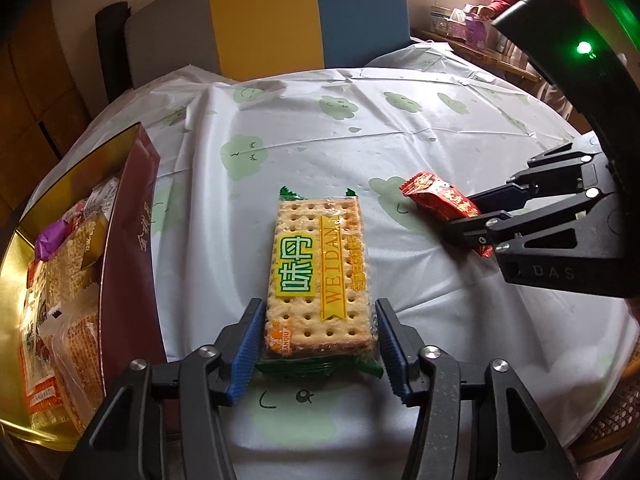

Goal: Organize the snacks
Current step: 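Lift the cracker pack with the left gripper while the right gripper holds the red bar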

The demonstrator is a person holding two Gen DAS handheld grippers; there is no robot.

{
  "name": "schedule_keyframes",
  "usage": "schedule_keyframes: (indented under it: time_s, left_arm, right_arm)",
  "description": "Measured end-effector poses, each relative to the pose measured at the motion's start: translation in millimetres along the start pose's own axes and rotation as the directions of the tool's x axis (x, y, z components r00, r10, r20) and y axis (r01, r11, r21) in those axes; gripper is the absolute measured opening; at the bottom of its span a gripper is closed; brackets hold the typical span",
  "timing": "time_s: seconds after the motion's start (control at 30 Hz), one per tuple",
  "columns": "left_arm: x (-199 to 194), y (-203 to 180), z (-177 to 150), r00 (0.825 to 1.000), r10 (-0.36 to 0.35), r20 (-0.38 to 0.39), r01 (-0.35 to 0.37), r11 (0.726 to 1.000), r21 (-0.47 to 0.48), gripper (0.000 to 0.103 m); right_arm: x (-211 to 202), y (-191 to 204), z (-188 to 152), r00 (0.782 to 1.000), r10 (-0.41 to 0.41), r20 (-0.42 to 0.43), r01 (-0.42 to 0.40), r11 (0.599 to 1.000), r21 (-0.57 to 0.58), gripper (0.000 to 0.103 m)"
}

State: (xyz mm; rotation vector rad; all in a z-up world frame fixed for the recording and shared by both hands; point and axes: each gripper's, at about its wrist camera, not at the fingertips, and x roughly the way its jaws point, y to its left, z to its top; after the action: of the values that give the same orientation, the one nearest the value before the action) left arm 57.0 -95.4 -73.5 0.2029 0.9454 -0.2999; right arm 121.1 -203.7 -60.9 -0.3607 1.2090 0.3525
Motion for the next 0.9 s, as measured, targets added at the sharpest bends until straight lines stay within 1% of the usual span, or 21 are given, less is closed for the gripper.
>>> schedule_keyframes:
  time_s: [0.17, 0.2, 0.23, 0.47, 0.6, 0.8, 0.9]
  left_arm:
    - [1, 2, 1, 1.0, -0.003, 0.0, 0.003, 1.0, -0.002, 0.057]
    - [2, 4, 2, 1.0, 0.001, -0.003, -0.001, 1.0, -0.007, 0.062]
    - [2, 6, 2, 1.0, -0.002, -0.005, 0.002, 1.0, -0.013, 0.064]
    - [2, 7, 3, 0.999, -0.038, -0.02, 0.038, 0.999, 0.01, 0.063]
    - [2, 8, 5, 0.997, -0.066, -0.029, 0.067, 0.998, 0.018, 0.061]
    - [-1, 10, 4, 0.993, -0.108, -0.039, 0.109, 0.993, 0.033, 0.061]
    - [-1, 10, 6, 0.993, -0.105, -0.056, 0.108, 0.993, 0.051, 0.061]
  right_arm:
    - [-1, 2, -2, 1.0, 0.013, 0.004, -0.013, 1.0, 0.016, 0.026]
    - [-1, 2, -2, 1.0, 0.009, 0.005, -0.009, 1.0, 0.01, 0.026]
    - [-1, 3, -2, 1.0, 0.005, 0.006, -0.005, 1.0, 0.005, 0.026]
    - [0, -2, -4, 1.0, 0.016, 0.012, -0.016, 1.0, 0.014, 0.026]
    - [1, -5, -3, 1.0, 0.022, 0.008, -0.022, 1.0, 0.021, 0.026]
    - [3, -24, 1, 0.995, 0.097, -0.016, -0.095, 0.989, 0.11, 0.026]
    - [5, -30, 4, 0.994, 0.104, -0.02, -0.101, 0.989, 0.11, 0.027]
